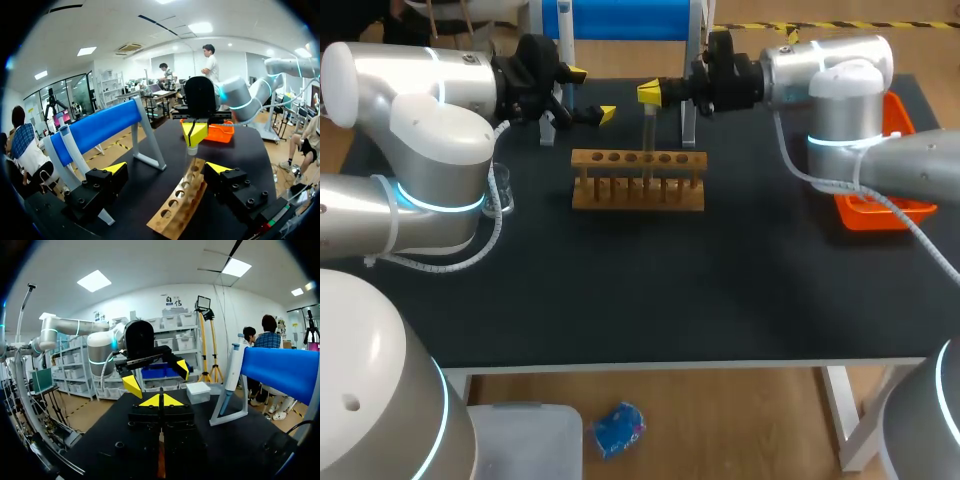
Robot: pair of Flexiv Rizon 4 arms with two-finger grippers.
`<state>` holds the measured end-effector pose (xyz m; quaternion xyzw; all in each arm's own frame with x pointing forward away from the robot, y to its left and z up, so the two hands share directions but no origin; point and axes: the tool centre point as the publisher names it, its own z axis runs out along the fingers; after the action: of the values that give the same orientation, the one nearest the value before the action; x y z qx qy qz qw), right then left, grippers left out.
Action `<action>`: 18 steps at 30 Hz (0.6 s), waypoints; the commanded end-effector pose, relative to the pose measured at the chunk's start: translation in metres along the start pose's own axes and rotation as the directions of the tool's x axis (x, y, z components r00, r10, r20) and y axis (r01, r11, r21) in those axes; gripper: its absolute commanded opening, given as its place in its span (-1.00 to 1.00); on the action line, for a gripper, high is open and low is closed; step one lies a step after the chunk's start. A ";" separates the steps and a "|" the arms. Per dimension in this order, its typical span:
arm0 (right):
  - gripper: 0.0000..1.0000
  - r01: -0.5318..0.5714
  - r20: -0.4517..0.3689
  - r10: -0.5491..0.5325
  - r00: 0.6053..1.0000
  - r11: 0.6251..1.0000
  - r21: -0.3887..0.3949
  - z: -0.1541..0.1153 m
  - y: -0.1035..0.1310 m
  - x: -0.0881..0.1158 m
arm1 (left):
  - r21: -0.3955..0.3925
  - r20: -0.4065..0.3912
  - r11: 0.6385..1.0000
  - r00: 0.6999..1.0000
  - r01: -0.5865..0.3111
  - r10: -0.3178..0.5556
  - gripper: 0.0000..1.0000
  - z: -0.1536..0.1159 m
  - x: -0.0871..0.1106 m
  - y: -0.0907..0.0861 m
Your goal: Invert the test tube, pick up the pipette, mount the tip to pipette, aspirate from beaker and dispense into the tube, eject the tip, return the pipette, and cap with the stopper.
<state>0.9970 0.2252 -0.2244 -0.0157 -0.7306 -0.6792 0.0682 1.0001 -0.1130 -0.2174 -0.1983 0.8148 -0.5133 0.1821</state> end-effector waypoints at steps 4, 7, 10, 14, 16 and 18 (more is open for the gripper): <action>-1.00 -0.006 0.003 0.006 1.000 1.000 0.001 0.001 -0.007 0.000 | 0.005 0.000 1.000 1.000 -0.001 0.001 1.00 0.001 0.000 0.001; -1.00 -0.009 0.006 0.009 1.000 1.000 0.002 0.001 -0.009 0.000 | 0.005 0.000 1.000 1.000 -0.001 0.001 1.00 0.001 0.000 0.001; -1.00 -0.011 0.011 0.011 1.000 1.000 0.007 0.001 -0.012 0.000 | 0.005 0.000 1.000 1.000 -0.001 0.001 1.00 0.001 0.000 0.001; -1.00 -0.013 0.016 0.012 1.000 1.000 0.008 0.000 -0.014 0.000 | 0.005 0.000 1.000 1.000 -0.001 0.001 1.00 0.001 0.000 0.001; -1.00 -0.005 0.021 0.005 1.000 1.000 0.002 -0.001 -0.008 0.000 | 0.005 0.000 1.000 1.000 -0.001 0.001 1.00 0.001 0.000 0.001; -1.00 0.011 0.023 -0.011 1.000 1.000 0.001 -0.001 -0.001 0.000 | 0.005 0.000 1.000 1.000 -0.001 0.001 1.00 0.001 0.000 0.001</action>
<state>0.9987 0.2254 -0.2247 -0.0198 -0.7316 -0.6787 0.0607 1.0001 -0.1130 -0.2174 -0.1983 0.8148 -0.5133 0.1821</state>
